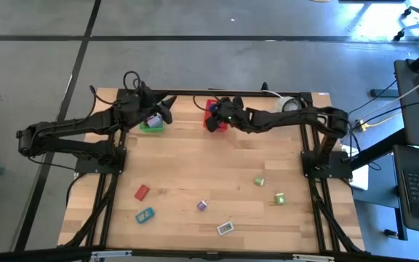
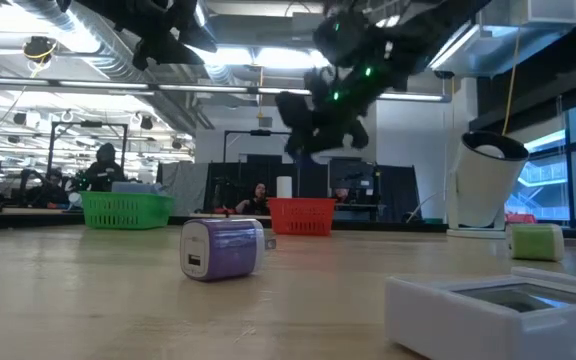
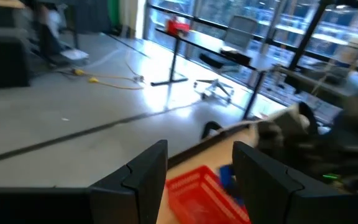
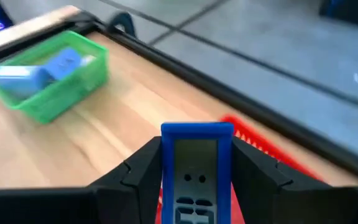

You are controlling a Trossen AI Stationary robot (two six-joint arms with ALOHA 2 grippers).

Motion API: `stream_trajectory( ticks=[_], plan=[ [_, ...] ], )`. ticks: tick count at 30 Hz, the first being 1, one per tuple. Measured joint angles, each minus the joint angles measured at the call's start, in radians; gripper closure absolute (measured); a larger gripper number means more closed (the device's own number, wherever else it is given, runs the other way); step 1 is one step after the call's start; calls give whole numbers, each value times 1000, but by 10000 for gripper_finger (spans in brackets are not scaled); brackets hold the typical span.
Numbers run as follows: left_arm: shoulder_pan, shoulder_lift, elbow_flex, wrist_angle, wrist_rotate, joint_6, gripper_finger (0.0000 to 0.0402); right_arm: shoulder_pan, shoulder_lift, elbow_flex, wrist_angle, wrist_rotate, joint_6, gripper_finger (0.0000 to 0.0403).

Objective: Pick & Place Office items
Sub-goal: Put the blue digital timer into the red bin

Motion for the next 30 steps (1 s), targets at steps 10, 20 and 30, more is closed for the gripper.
stream_trajectory(
  ticks=[10,20,30],
  plan=[
    [7,0,0,-78,111,-101,224,-55,97,0,0,-139,128,240],
    [7,0,0,-95,111,-125,224,-55,113,-1,-11,-151,128,240],
    [5,0,0,-134,193,-174,224,-55,113,-1,-19,-168,127,194]
  ],
)
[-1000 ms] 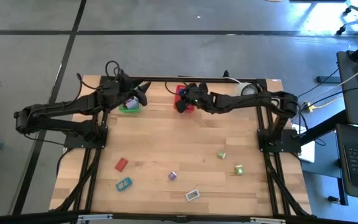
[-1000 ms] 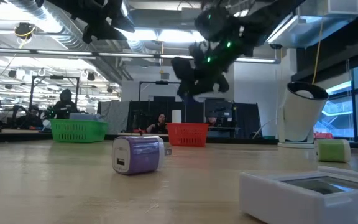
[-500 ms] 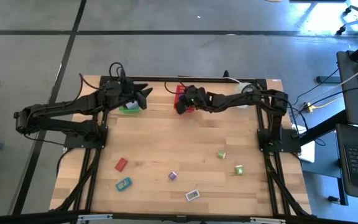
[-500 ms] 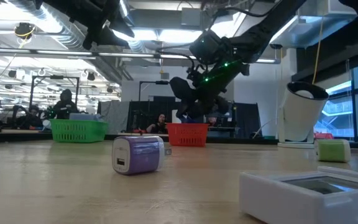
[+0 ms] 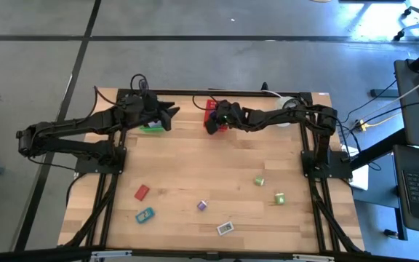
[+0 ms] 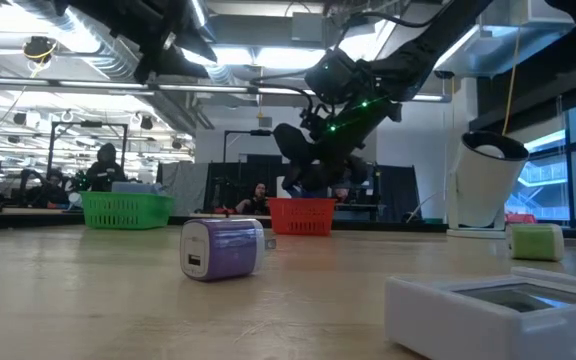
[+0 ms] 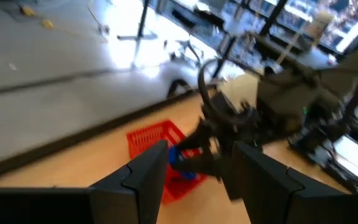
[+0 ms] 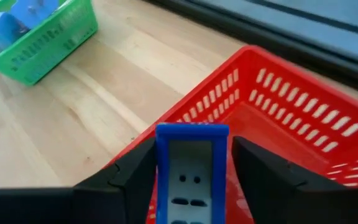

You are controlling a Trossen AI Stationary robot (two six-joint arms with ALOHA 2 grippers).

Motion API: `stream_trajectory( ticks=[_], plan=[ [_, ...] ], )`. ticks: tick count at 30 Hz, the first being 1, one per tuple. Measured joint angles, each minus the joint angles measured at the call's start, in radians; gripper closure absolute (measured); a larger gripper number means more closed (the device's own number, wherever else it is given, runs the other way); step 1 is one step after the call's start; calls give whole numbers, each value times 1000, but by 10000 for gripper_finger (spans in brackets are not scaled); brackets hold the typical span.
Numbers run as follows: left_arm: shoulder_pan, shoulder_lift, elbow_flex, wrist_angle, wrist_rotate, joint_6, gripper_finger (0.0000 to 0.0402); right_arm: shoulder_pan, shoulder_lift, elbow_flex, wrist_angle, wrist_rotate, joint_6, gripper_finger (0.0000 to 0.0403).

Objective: Pick & Place Office items
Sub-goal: Put the blue digital timer into the red bin, then put the red digital timer into the red bin

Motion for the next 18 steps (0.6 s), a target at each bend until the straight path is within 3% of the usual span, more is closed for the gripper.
stream_trajectory(
  ticks=[9,14,18],
  plan=[
    [-29,0,0,-256,207,-143,223,0,-6,0,-10,-35,-7,133],
    [-119,0,0,-318,298,-270,223,-1,-68,0,-66,-27,-62,113],
    [-213,4,0,-350,310,-377,226,0,-151,0,-121,-26,-139,109]
  ],
)
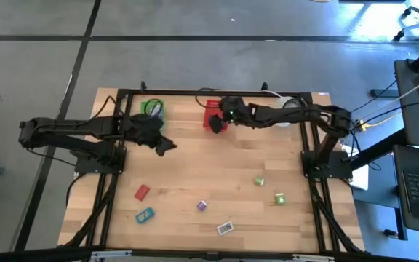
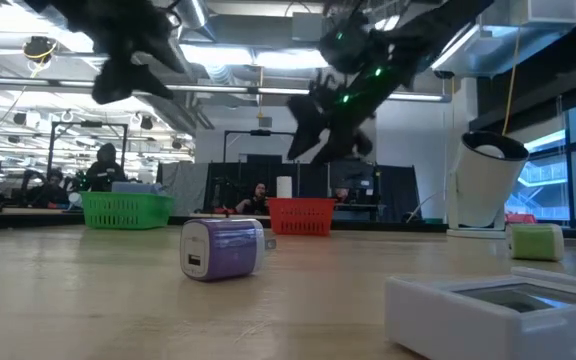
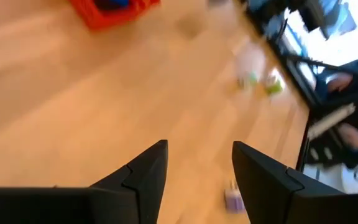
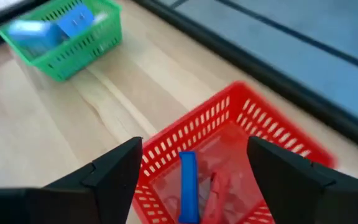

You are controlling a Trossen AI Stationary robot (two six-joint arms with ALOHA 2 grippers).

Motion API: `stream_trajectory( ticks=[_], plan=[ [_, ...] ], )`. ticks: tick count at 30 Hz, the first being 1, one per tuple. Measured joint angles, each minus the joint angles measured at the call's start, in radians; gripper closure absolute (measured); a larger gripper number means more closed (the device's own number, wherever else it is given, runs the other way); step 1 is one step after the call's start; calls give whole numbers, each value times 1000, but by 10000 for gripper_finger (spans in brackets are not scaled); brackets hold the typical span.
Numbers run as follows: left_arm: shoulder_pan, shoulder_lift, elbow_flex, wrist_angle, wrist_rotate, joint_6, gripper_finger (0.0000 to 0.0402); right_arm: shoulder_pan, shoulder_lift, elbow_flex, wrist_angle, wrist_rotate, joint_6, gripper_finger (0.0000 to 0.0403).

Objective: Pick & Place Office items
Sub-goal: Put the red digital timer into the red bin

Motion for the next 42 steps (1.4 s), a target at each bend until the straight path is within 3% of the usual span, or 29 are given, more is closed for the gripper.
stream_trajectory(
  ticks=[9,17,24,29,37,42],
  plan=[
    [-263,1,0,-333,33,-443,240,5,-195,0,-159,4,-25,111],
    [-475,23,0,-541,-4,-852,240,5,-262,0,-280,3,-24,111],
    [-599,183,0,-494,14,-908,240,5,-262,0,-332,-5,-23,111],
    [-628,317,0,-496,57,-908,232,5,-262,0,-332,-5,-48,111],
    [-603,455,0,-468,145,-908,169,3,-261,0,-332,48,-125,111],
    [-572,504,0,-339,223,-874,131,3,-261,0,-332,55,-127,111]
  ],
)
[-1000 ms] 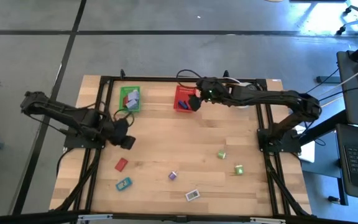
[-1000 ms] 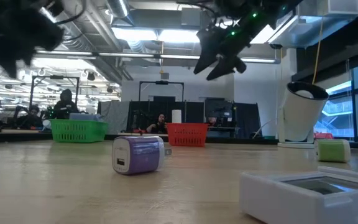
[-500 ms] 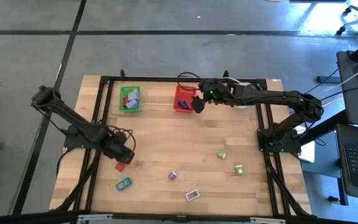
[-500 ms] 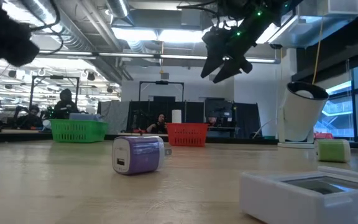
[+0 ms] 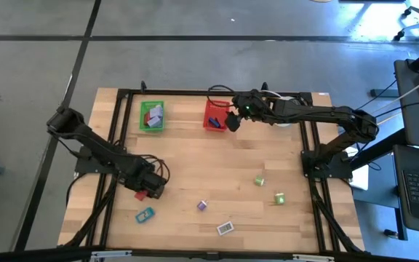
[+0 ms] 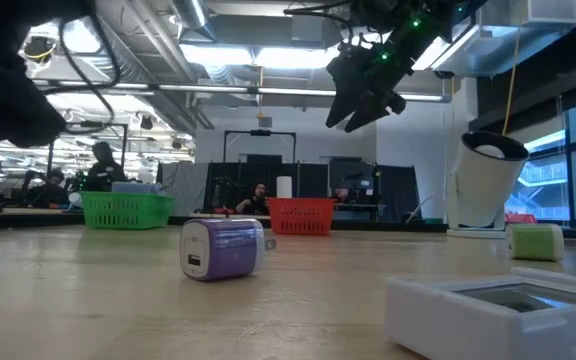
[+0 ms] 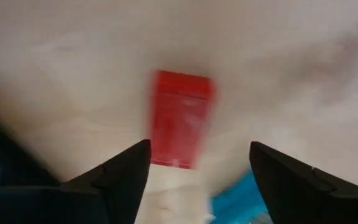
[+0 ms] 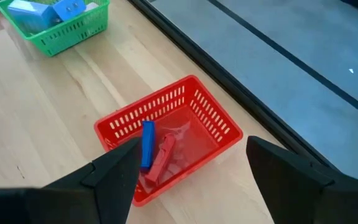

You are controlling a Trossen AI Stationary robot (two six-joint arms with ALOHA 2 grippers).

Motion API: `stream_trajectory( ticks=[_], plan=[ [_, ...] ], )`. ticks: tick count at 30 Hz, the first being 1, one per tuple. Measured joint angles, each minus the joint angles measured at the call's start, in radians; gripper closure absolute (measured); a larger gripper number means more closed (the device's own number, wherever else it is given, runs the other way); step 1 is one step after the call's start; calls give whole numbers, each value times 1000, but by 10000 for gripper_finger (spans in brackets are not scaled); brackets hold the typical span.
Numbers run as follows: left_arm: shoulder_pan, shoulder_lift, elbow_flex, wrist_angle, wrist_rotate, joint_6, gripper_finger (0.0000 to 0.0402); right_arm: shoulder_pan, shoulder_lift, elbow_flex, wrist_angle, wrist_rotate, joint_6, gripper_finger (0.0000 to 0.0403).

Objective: Pick & Place Office items
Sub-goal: Put the red digital timer into the red bin

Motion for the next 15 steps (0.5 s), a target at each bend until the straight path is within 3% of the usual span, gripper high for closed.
stream_trajectory(
  ticks=[6,15],
  plan=[
    [6,58,2,42,0,42,111,3,0,0,-33,10,30,111],
    [19,60,16,53,11,50,109,3,1,0,-106,156,30,112]
  ],
)
